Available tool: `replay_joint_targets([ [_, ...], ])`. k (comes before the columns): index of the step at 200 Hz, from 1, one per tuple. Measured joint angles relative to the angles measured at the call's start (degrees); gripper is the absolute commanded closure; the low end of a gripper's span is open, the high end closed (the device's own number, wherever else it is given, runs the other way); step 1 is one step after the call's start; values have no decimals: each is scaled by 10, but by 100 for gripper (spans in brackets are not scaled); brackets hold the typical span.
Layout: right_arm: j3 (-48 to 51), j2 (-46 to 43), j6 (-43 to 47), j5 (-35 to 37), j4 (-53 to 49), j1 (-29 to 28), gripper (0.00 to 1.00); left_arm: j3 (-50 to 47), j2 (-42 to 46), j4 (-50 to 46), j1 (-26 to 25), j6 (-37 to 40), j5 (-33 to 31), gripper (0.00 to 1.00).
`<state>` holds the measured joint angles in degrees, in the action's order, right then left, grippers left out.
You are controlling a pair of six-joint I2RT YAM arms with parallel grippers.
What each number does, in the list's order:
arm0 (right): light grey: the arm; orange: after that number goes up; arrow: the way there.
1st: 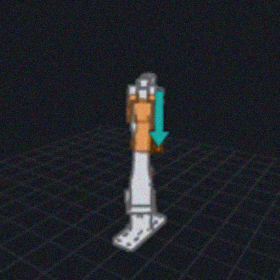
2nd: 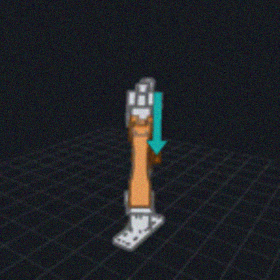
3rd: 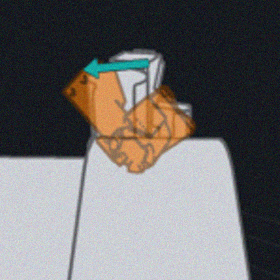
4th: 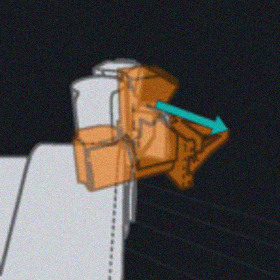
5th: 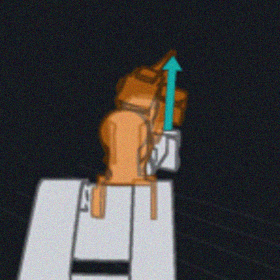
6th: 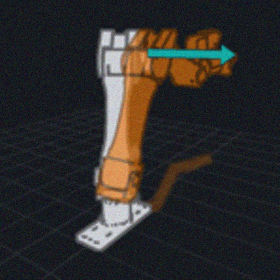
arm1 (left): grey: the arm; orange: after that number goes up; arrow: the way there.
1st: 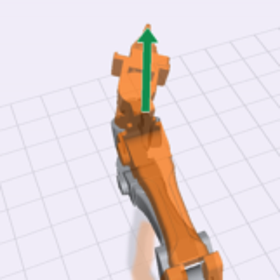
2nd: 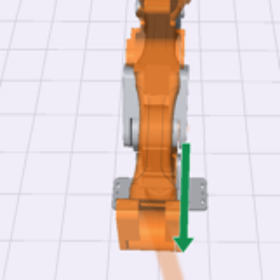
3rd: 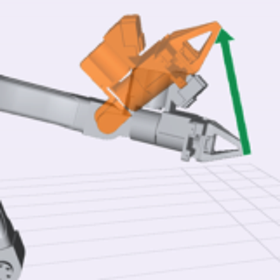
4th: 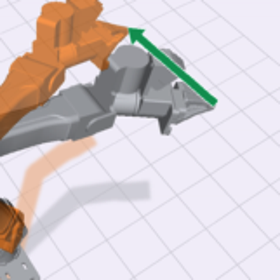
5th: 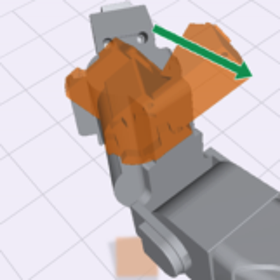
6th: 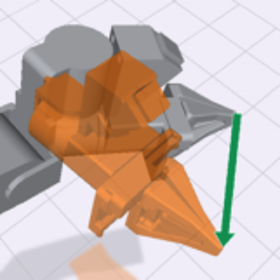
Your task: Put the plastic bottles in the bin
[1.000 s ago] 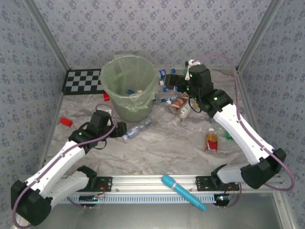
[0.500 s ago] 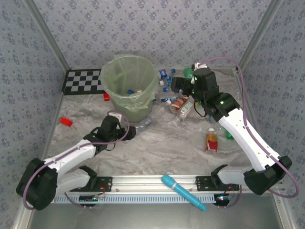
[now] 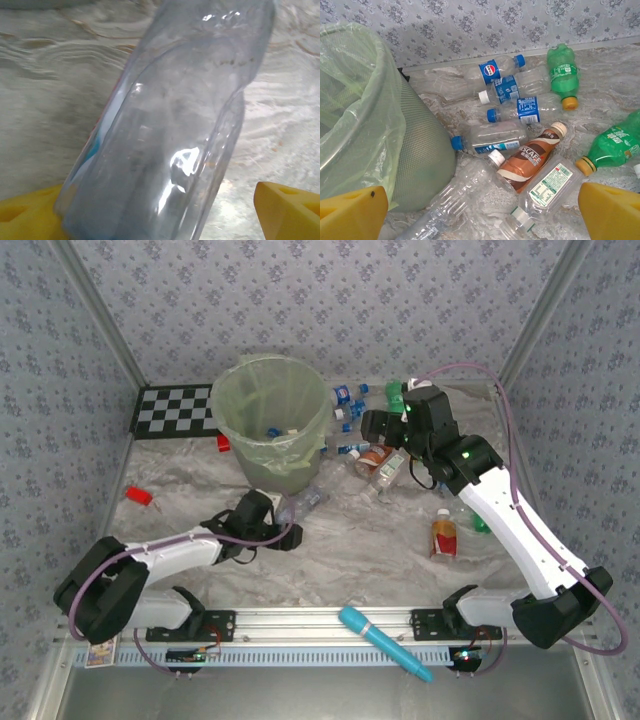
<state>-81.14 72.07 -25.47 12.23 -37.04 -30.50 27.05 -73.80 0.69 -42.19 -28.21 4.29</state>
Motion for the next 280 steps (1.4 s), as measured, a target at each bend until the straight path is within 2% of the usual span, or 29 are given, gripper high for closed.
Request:
replay_joint_targets([
  [41,0,-1,0,0,-6,0,0,36,-17,-17,-67,-8,-51,10],
  [98,11,-21,0,-11,-5,9,0,129,-95,-91,-75,6,-100,15],
  [136,24,-32,0,-14,-5,20,0,174,-144,-127,-79,12,-105,24],
  [157,30,-40,-2,-15,-5,26,0,188,-164,-146,-83,14,-108,33],
  [172,34,-45,-2,-15,-5,29,0,189,-164,-160,-89,14,-112,36],
  [190,38,-49,-4,-16,-5,32,0,189,-162,-172,-94,15,-117,46],
  [230,51,-55,-9,-17,3,38,0,189,-132,-200,-109,13,-132,47],
  [280,57,-60,-13,-17,14,40,0,212,-73,-256,-153,14,-148,47],
])
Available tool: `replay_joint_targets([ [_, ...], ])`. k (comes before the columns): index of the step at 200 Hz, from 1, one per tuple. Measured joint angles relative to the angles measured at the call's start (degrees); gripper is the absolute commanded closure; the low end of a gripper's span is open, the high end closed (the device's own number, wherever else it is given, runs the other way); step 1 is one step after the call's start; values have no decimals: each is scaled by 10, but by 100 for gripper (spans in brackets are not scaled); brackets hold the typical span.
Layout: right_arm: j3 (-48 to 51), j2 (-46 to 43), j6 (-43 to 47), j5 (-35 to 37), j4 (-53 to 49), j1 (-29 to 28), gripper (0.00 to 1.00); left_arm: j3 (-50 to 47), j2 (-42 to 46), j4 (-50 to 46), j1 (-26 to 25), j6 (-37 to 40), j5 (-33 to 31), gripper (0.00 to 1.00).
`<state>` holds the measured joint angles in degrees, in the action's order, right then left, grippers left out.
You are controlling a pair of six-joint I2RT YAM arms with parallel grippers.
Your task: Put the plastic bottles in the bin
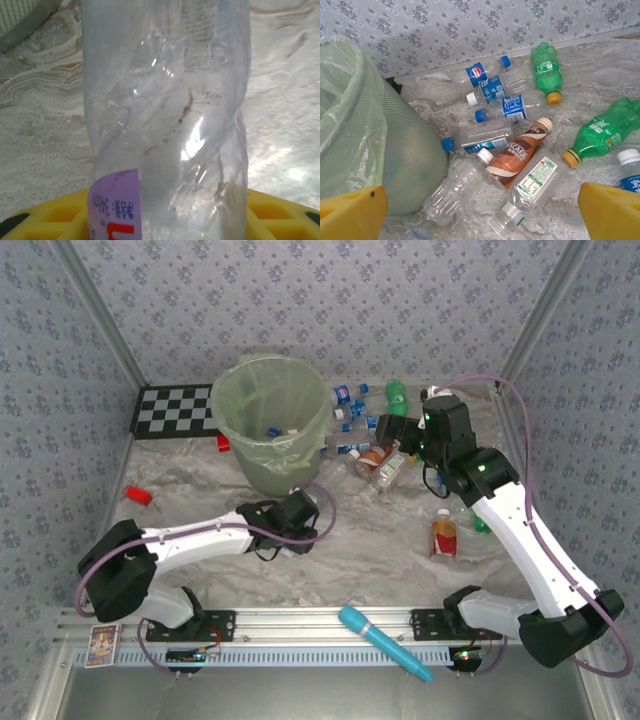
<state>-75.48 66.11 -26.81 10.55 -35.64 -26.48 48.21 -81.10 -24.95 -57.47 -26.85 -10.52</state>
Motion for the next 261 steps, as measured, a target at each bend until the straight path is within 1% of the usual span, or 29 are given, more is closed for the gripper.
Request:
replay_joint_targets([
  [42,13,-12,-8,2,3,1,0,96,23,-58,-27,12,-9,48],
  [53,14,-14,-8,2,3,2,0,130,26,-72,-28,20,-9,48],
  [68,14,-15,-8,2,3,7,0,175,27,-87,-29,29,-9,51],
  [127,14,-16,-8,5,24,20,0,372,21,-165,-23,74,-16,51],
  [150,14,-20,-8,5,32,20,0,432,5,-187,4,94,-15,52],
  [192,15,-39,3,-7,46,20,0,494,-10,-223,66,134,-16,54],
  [220,15,-43,21,-42,66,17,0,521,-10,-233,112,152,-16,54],
  [261,15,-46,53,-111,100,-1,0,530,-10,-242,172,174,-10,53],
])
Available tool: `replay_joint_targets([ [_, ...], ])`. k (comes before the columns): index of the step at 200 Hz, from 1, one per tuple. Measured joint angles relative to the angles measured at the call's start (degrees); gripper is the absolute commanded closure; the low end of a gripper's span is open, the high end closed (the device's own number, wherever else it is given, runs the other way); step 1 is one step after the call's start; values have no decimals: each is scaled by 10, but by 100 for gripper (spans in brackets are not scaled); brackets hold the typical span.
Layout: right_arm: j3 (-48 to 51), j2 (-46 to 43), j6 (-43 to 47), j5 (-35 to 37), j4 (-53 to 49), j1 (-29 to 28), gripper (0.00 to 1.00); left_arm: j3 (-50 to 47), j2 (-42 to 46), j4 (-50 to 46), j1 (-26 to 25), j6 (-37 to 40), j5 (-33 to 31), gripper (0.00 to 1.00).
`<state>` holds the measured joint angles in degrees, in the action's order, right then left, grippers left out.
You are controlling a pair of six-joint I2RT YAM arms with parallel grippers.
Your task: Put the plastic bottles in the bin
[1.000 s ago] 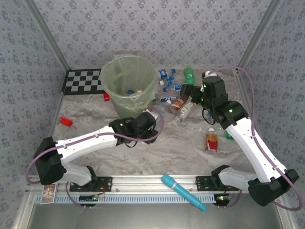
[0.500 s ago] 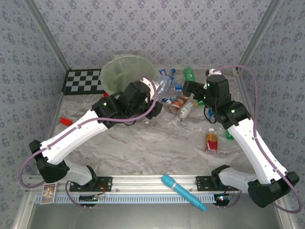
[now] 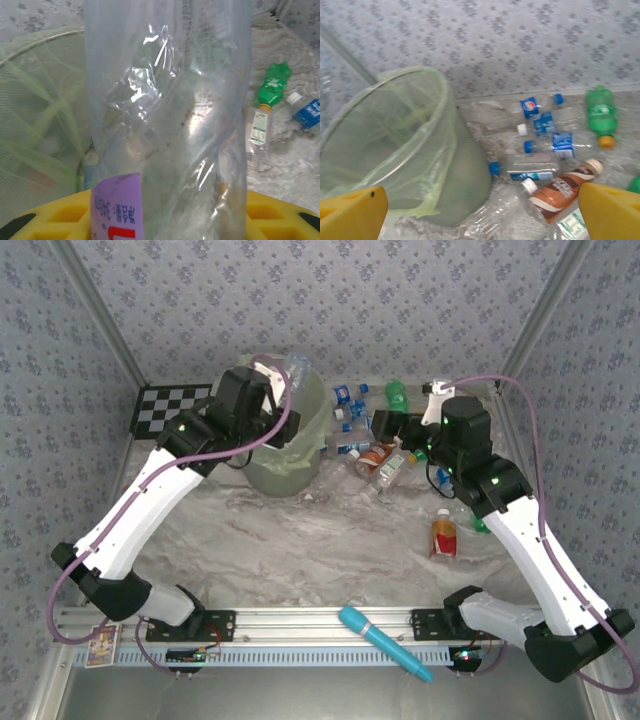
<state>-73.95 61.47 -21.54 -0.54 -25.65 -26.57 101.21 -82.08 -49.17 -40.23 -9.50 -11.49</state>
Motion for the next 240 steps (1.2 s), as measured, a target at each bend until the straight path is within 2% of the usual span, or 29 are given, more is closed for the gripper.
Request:
replay_joint_targets([
  [35,0,-5,23,-34,12,-26,0,12,-12,-5,45,12,12,53],
  [69,1,-9,33,-38,13,-28,0,49,-55,-17,73,27,25,52],
  [160,17,-47,47,-24,6,-28,0,139,-150,-65,97,33,26,50],
  [172,22,-53,48,-18,6,-28,0,153,-160,-72,98,32,26,47],
  [198,31,-61,49,-9,4,-28,0,174,-174,-90,99,26,24,29],
  [226,37,-62,49,-7,4,-26,0,177,-175,-101,99,19,22,1],
  [240,38,-62,49,-7,3,-26,0,179,-175,-105,99,14,22,0],
])
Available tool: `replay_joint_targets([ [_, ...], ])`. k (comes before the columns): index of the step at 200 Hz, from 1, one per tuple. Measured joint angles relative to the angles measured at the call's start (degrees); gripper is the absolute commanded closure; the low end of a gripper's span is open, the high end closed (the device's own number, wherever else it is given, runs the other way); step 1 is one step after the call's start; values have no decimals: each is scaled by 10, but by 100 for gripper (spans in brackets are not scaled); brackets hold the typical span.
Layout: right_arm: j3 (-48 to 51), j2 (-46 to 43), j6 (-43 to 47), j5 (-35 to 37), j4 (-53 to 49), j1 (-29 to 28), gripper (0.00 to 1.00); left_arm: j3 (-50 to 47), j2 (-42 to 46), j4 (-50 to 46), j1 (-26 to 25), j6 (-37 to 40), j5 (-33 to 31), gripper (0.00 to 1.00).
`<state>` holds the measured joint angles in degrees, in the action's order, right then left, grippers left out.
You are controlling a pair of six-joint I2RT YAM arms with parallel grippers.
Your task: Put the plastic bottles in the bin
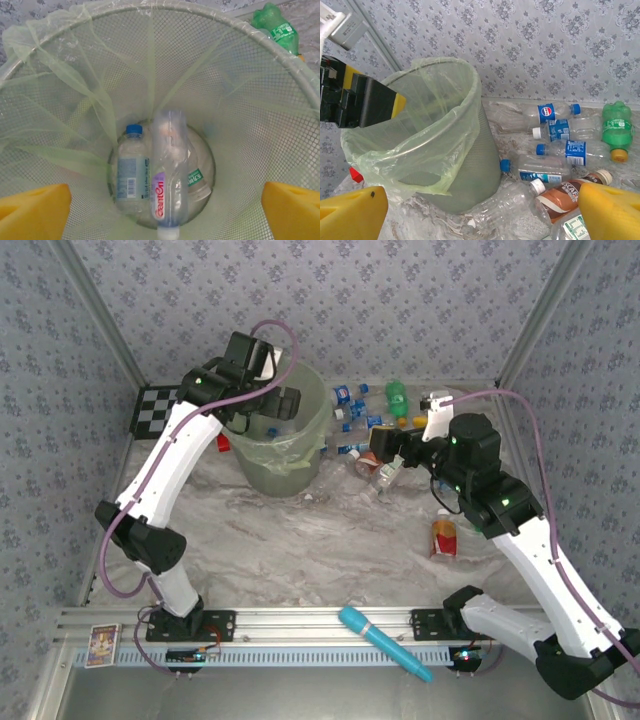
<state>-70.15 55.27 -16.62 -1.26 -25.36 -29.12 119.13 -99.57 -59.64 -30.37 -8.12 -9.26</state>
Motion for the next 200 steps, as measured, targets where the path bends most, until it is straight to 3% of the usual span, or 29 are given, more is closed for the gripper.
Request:
replay_joint_targets([
  [83,15,31,-26,7,-15,32,0,-1,10,-3,0,-14,3,0],
  [155,129,104,-168,21,20,63,0,-38,89,-1,5,-51,31,0],
  [200,146,167,-227,19,33,108,9,-93,130,20,7,-71,50,0],
])
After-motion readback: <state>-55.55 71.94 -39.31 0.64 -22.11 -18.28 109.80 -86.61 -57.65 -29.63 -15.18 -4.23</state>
